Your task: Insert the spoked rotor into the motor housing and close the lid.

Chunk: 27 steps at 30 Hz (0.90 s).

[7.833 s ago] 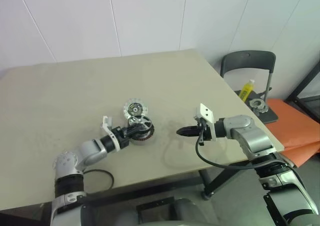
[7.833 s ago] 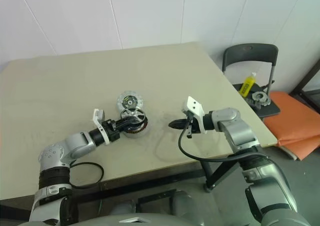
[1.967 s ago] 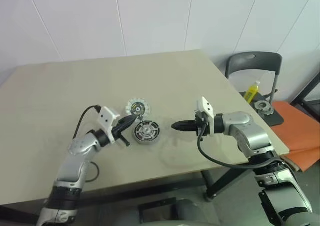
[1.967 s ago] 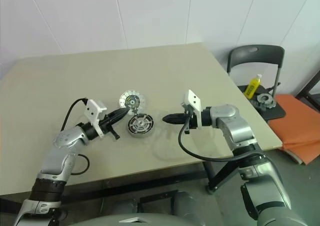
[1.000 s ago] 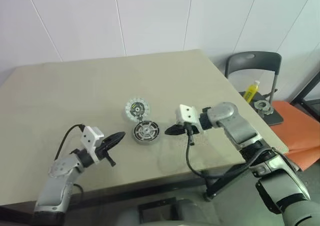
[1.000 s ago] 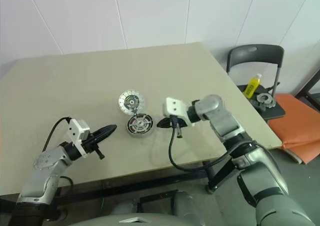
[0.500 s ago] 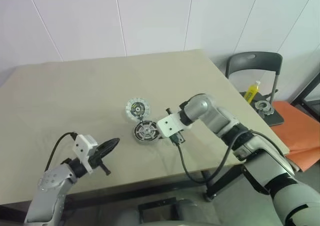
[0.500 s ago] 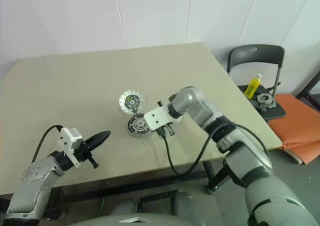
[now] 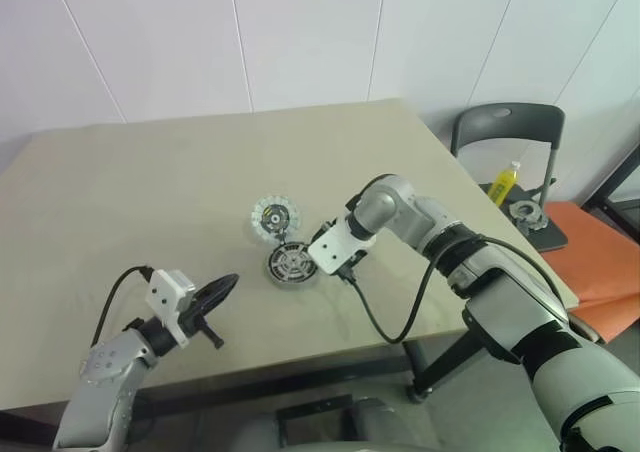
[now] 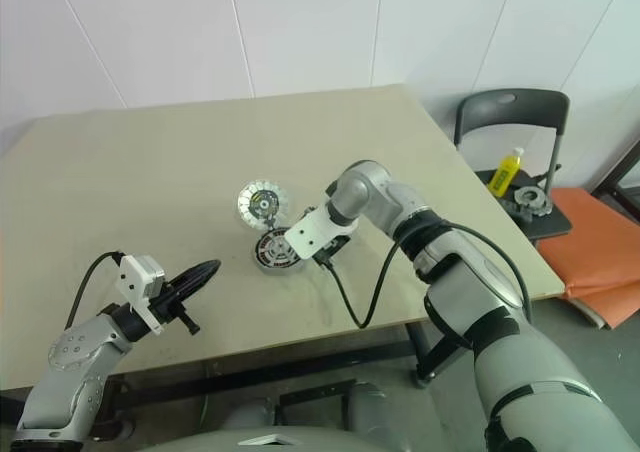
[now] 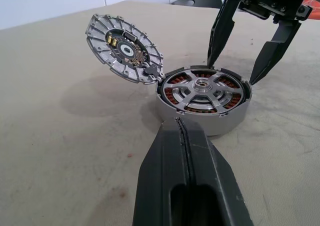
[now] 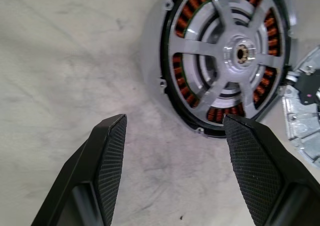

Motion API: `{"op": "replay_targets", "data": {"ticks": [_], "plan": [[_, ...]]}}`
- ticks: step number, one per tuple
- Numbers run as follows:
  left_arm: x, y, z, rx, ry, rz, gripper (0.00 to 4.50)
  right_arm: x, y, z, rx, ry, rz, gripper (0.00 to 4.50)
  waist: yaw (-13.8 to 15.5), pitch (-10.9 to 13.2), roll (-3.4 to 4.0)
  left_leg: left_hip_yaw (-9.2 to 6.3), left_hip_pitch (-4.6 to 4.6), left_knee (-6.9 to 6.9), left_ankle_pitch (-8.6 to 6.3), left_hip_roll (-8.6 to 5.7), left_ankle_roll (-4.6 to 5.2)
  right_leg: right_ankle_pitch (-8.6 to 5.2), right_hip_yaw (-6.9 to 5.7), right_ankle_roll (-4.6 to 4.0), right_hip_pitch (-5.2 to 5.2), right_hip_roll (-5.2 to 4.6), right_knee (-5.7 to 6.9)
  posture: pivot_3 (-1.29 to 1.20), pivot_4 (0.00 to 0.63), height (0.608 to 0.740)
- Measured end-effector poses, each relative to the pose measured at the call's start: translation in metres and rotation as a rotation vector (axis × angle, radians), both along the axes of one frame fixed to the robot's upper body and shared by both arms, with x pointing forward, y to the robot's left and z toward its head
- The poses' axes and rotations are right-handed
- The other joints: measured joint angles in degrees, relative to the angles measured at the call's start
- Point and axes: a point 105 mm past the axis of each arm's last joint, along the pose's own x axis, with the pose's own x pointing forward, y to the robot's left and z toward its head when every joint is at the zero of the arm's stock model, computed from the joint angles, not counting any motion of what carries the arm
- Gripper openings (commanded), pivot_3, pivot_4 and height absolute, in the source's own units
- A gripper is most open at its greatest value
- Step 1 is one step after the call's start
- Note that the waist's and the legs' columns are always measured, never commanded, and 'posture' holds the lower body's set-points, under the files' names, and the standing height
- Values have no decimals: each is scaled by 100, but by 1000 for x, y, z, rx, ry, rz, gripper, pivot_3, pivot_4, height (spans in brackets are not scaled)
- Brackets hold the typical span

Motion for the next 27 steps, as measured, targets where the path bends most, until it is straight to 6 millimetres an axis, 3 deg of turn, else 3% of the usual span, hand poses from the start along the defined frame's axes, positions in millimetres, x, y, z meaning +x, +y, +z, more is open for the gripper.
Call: {"op": "replay_targets", "data": {"ticks": [7, 10, 16, 18, 27], "plan": [[4, 3, -7, 5, 23, 12, 0, -8, 5, 0, 12, 9, 34, 3247, 2, -1, 0, -1, 1, 0, 0, -2, 0, -1, 0, -1, 0, 3, 4, 0, 0, 740], [5, 3, -9, 4, 26, 12, 0, -14, 7, -6, 28, 28, 34, 2627, 5, -1, -1, 0, 1, 1, 0, -1, 0, -1, 0, -1, 0, 2, 4, 0, 0, 740], [10, 4, -8, 12, 13, 23, 0, -16, 16, -13, 126, 58, -32, 681, -43, -15, -13, -2, 29, 1, 0, 6, 0, -2, 0, -2, 22, 7, 7, 0, 0, 740], [10, 4, -8, 13, 11, 27, 0, -16, 17, -14, 148, 71, -53, 223, -116, -16, -13, -5, 47, 0, 0, 10, 0, -4, -1, 3, 31, 5, 9, 0, 0, 740], [15, 6, -9, 21, 12, 32, 0, -19, 18, -16, 178, 140, -131, 120, -157, -10, -4, -9, 56, -1, -1, 8, -1, 0, -7, -4, 29, 4, 12, 0, 0, 740]]}}
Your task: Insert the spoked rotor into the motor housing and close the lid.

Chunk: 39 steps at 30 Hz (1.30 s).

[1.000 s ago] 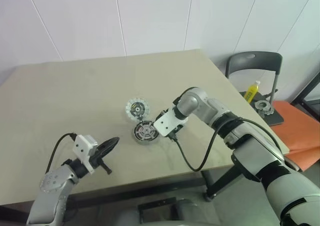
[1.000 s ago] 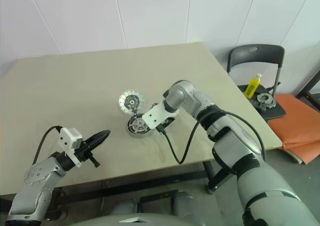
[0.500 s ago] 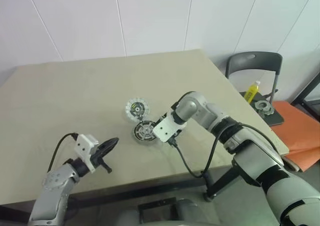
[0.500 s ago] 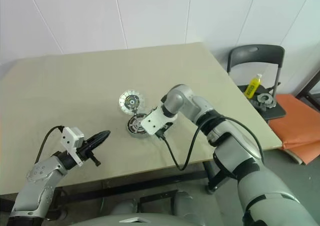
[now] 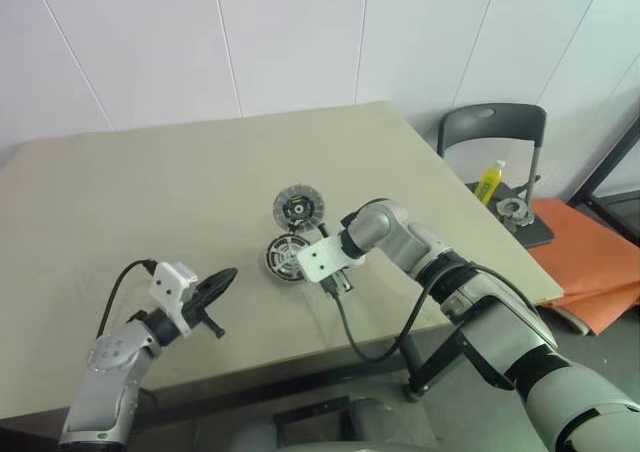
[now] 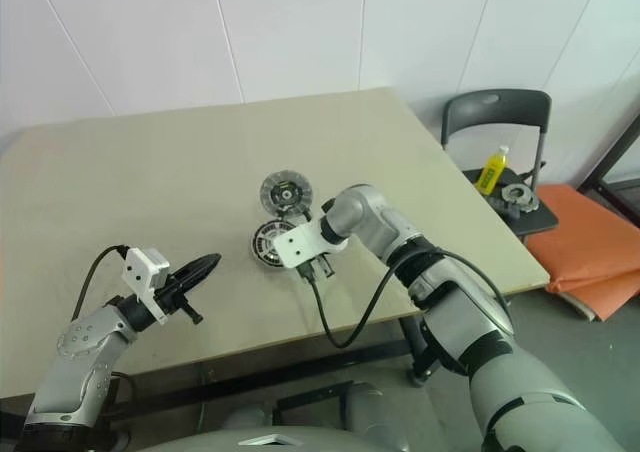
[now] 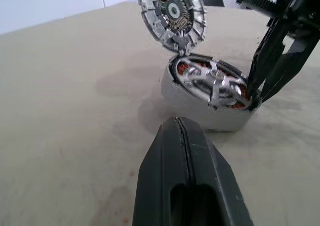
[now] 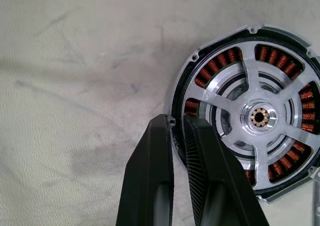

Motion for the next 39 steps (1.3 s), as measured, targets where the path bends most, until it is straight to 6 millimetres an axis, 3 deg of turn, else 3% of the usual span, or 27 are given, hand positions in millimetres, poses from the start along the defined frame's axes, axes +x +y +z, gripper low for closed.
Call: {"op": "replay_targets", "data": {"ticks": [4, 10, 22, 27, 33, 39], "plan": [[2, 0, -1, 5, 2, 2, 0, -4, 2, 3, 11, 47, -25, 120, 20, -1, -2, 4, -60, 1, 1, -3, 1, 6, -2, -3, -53, 0, 1, 0, 0, 740], [3, -2, -1, 2, -1, -2, 0, -12, 11, 12, 53, 163, -116, 120, 28, -1, -2, 7, -71, 1, 1, -5, 1, 6, -2, -5, -71, 1, 15, 0, 0, 740], [2, -2, -3, 15, -6, 5, 0, 7, 13, 71, 316, 356, -592, 120, 24, -1, -3, 7, -64, 11, 0, -8, 0, -5, -4, -1, -85, 4, 46, 0, 0, 740], [2, -2, -2, 16, -11, 6, 0, 14, 3, 67, 278, 399, -816, 120, 19, -1, -2, 8, -74, 9, 0, -8, 0, -6, -4, -4, -94, 3, 45, 0, 0, 740], [2, -2, -3, 16, -8, 8, 0, 12, 4, 61, 224, 332, -780, 120, -1, -1, -3, 10, -79, 8, 0, -9, 0, -7, -6, -3, -96, 4, 41, 0, 0, 740], [2, -2, -3, 15, -9, 8, 0, 16, 9, 69, 237, 277, -724, 120, 0, -1, -3, 10, -78, 9, 1, -9, 0, -7, -9, -2, -95, 6, 42, 0, 0, 740]]}}
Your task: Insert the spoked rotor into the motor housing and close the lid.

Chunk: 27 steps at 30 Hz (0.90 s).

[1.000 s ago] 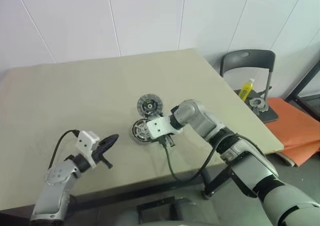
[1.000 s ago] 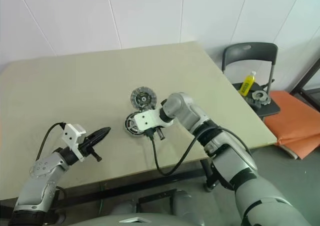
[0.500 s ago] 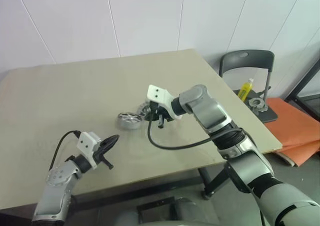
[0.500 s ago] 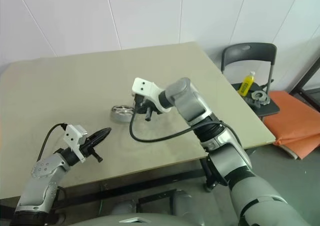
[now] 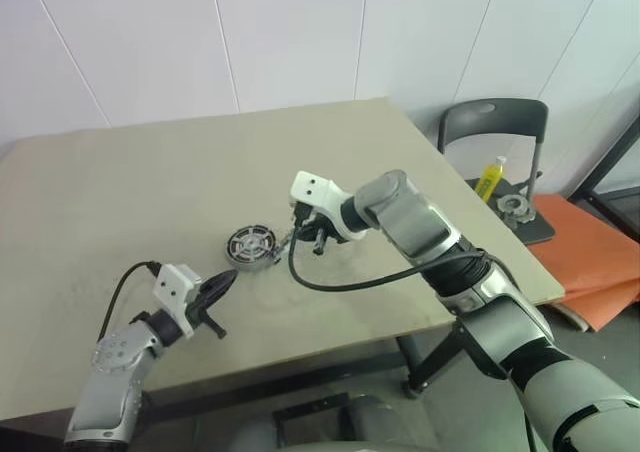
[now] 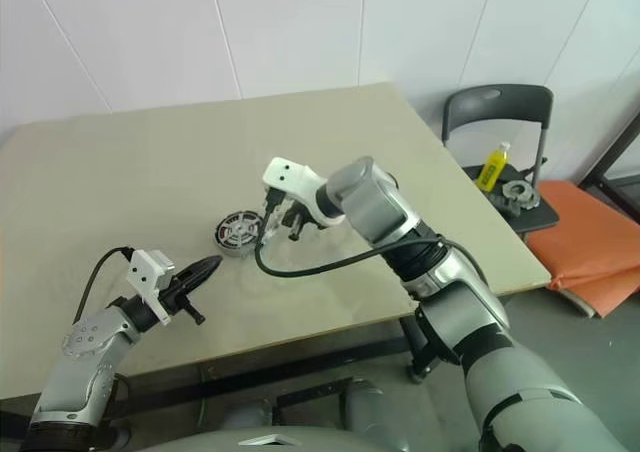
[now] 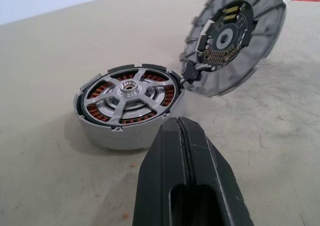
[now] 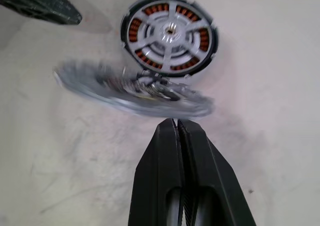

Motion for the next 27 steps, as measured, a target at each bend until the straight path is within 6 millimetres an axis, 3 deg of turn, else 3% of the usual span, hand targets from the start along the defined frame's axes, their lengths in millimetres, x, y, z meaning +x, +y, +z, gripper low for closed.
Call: {"op": "replay_targets", "data": {"ticks": [10, 16, 22, 27], "plan": [[1, 2, 1, 7, -4, 4, 0, 1, -1, -7, -49, -43, 90, 120, 5, 0, -1, 0, -3, 0, 0, 0, 0, 0, 0, 0, -1, 0, 0, 0, 0, 740], [1, 2, 2, 11, -8, 1, 0, 13, 20, 14, 144, -136, 73, 120, -10, 0, 0, -2, 0, -1, 0, 2, 0, 0, -2, 0, 0, 2, 2, 0, 0, 740], [2, 2, 3, 11, -13, 0, 0, 27, 20, 17, 157, -269, 59, 120, -4, 0, 0, 0, -8, -1, 0, 1, 0, 1, -1, -1, -1, -2, -4, 0, 0, 740], [2, 1, 3, 12, -13, -1, 0, 29, 33, 26, 233, -354, 80, 120, -13, 0, 0, -1, -8, -4, 0, 2, 1, 1, -1, -1, -4, 1, -1, 0, 0, 740]]}}
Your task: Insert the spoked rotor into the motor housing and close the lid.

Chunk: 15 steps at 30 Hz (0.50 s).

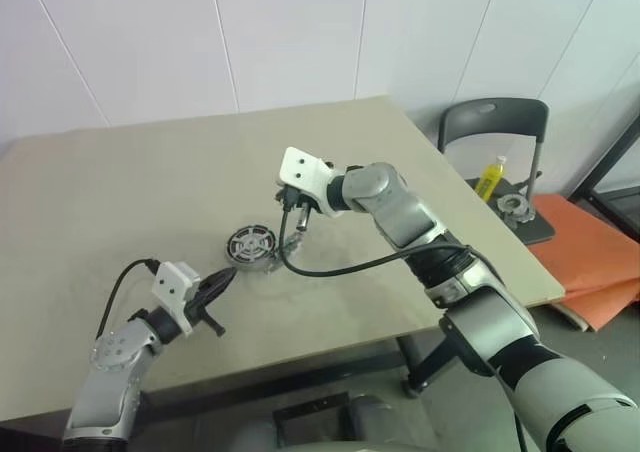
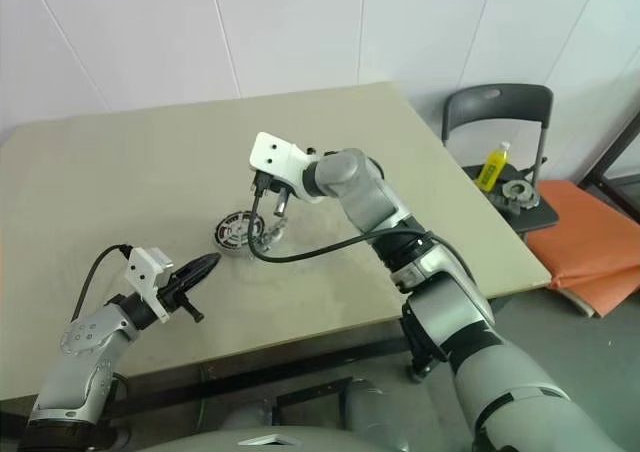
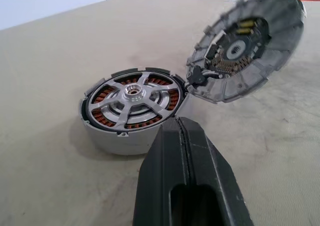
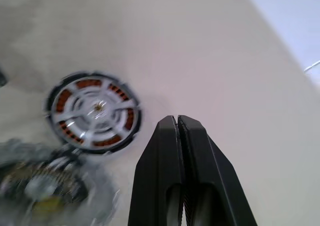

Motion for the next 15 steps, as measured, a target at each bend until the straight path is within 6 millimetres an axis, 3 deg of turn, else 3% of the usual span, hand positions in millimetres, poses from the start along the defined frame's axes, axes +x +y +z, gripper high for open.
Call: {"op": "replay_targets", "data": {"ticks": [4, 9, 12, 15], "plan": [[0, 0, 0, 4, 0, 3, 0, -23, 15, 3, 106, 228, 118, 120, 12, 0, 0, -1, 1, 2, 0, 2, 1, 1, 0, 0, 1, 0, 3, 0, 0, 740], [6, 2, 1, 15, -18, 21, 0, -37, 31, 5, 144, 296, 171, 120, 29, -1, -2, -2, 4, 5, 0, 2, 0, 0, -2, 1, 4, -2, 4, 0, 0, 740], [10, 5, 1, 37, -34, 41, 0, -42, 34, -6, 108, 293, 185, 120, 30, -1, -2, -1, 5, 4, 0, 1, 0, 0, -2, 1, 5, -3, 2, 0, 0, 740], [16, 13, 3, 64, -53, 82, 0, -49, 30, -29, -3, 251, 214, 120, 29, -1, -2, -1, 1, 4, 0, 0, 0, 0, -3, 0, 2, -2, 1, 0, 0, 740]]}}
